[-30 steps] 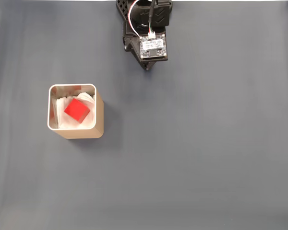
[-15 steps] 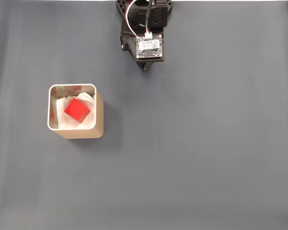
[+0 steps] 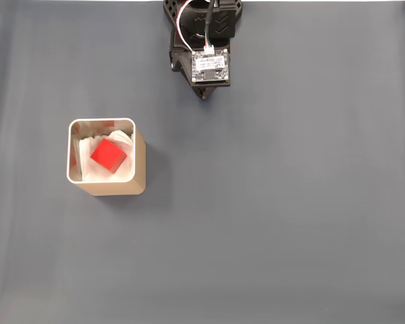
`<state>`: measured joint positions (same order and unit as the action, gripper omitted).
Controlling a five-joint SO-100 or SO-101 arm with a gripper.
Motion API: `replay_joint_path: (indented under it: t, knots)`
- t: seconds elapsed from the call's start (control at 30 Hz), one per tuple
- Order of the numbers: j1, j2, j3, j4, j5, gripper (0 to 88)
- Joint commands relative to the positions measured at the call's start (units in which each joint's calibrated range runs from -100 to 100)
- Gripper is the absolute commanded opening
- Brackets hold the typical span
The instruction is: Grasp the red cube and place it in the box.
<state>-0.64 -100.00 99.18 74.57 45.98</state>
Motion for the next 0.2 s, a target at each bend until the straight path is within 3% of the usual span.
replay_joint_path:
  t: [0.0,0.17]
  knots:
    - [-0.2,0.1,0.6,1.3,0.3,1.6]
    - [-0.2,0.1,0.6,1.3,0.3,1.6]
